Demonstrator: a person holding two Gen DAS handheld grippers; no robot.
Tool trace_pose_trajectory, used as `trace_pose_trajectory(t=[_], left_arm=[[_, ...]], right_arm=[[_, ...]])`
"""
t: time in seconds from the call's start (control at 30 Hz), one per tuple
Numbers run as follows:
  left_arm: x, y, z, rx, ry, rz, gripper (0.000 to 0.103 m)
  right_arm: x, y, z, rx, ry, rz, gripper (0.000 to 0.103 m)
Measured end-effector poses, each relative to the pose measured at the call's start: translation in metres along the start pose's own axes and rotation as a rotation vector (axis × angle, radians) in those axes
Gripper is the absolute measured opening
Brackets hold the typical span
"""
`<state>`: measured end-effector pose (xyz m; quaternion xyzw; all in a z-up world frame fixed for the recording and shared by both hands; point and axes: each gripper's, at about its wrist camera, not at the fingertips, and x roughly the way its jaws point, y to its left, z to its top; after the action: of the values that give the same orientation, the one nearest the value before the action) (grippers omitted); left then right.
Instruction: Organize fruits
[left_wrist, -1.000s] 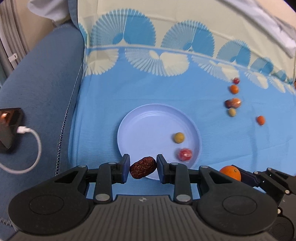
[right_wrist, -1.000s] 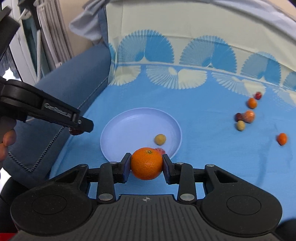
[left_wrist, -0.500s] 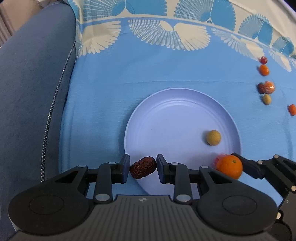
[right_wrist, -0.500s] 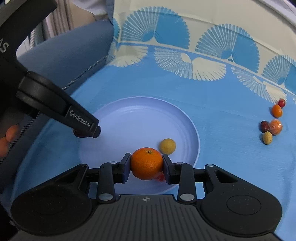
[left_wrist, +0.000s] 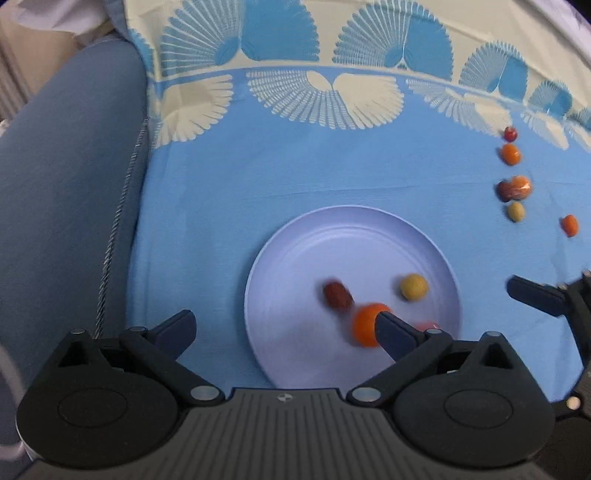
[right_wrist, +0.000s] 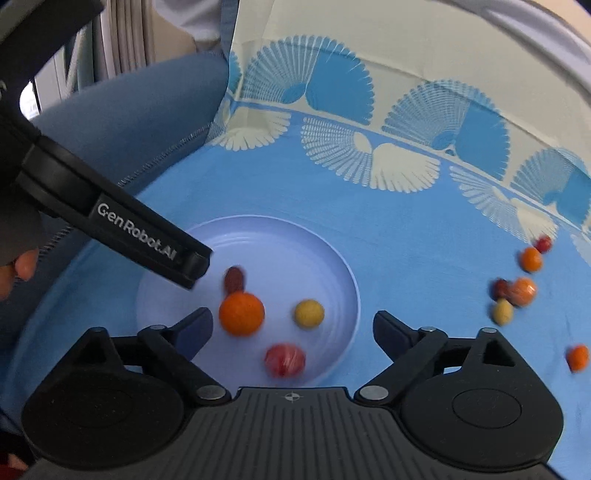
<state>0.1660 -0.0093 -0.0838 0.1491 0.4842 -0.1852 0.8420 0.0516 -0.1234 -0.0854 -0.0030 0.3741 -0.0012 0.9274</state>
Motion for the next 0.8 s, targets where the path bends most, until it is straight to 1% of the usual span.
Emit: trace_pose_trajectory(t=[0.1, 0.17, 0.23, 0.37, 0.57, 0.8], left_arm=[[-0.028, 0.000, -0.020, -0.028, -0.010, 0.010, 0.103], [-0.043, -0.002, -0.033, -0.035, -0.006, -0.002, 0.103], [-0.059, -0.006, -0.046, -0.030, 0.002, -0.029, 0.103], [-0.083, -0.020, -0.063, -0.013, -0.007, -0.031, 0.103], [-0.112, -0.041, -0.076, 0.006, -0.037, -0.032, 0.103], [-0.141, -0.053, -0.079, 0.014, -0.096, -0.024, 0.103]], right_arm=[[-0.042, 0.007, -0.014, 0.007, -0.031, 0.021, 0.101], [-0.068, 0.013, -0.025, -0.006, -0.044, 0.018, 0.102], [-0.087, 0.017, -0.035, -0.001, -0.044, 0.012, 0.102], [-0.119, 0.014, -0.053, 0.047, -0.046, 0.013, 0.102], [-0.147, 0.003, -0.060, 0.108, -0.111, -0.037, 0.102], [-0.167, 0.001, -0.068, 0.114, -0.147, -0.036, 0.102]])
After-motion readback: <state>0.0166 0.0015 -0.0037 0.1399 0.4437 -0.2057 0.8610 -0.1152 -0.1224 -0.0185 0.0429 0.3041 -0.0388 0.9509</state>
